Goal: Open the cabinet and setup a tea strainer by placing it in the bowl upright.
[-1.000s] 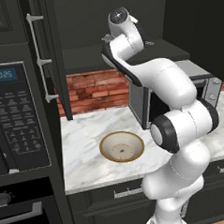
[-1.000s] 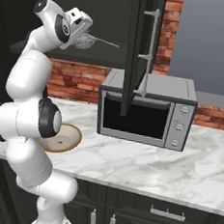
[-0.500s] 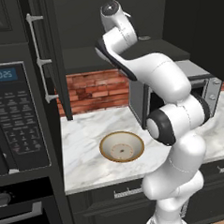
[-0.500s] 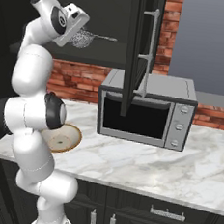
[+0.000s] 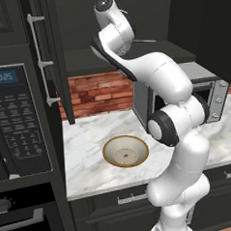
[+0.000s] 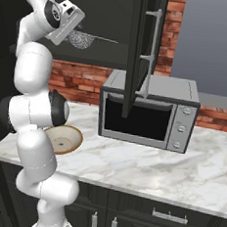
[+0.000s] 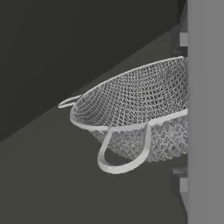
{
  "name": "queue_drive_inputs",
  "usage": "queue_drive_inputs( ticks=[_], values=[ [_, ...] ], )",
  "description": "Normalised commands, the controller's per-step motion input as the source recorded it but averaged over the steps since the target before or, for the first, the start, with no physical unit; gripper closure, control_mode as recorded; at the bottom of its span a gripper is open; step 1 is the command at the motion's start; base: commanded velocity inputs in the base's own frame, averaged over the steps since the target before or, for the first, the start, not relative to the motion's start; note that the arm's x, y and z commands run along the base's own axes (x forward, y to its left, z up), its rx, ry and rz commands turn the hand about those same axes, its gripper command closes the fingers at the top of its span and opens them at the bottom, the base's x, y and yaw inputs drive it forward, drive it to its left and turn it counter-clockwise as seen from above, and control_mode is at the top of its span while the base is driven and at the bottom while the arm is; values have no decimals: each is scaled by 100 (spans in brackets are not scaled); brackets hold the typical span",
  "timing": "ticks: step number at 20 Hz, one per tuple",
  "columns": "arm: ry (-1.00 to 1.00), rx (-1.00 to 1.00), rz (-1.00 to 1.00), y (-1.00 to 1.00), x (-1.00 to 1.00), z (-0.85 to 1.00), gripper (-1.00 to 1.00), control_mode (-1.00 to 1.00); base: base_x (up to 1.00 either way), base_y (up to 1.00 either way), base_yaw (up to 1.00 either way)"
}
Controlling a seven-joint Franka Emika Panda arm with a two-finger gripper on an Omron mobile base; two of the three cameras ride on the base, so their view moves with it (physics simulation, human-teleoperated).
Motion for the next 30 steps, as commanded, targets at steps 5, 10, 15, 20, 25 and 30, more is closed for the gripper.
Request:
queue_drive_inputs(
  ticks=[5, 10, 15, 20, 25, 30],
  values=[
    [1, -5, 6, 18, 0, 0, -100, -100, 0, 0, 0],
    [0, -2, 5, 7, 0, 0, -100, -100, 0, 0, 0],
    [0, 0, 2, 0, 0, 0, -100, -100, 0, 0, 0],
    [1, 0, 0, 0, 0, -1, -100, -100, 0, 0, 0],
    [0, 0, 0, 0, 0, 0, 100, -100, 0, 0, 0],
    [0, 0, 0, 0, -3, 0, 100, -100, 0, 0, 0]
  ],
)
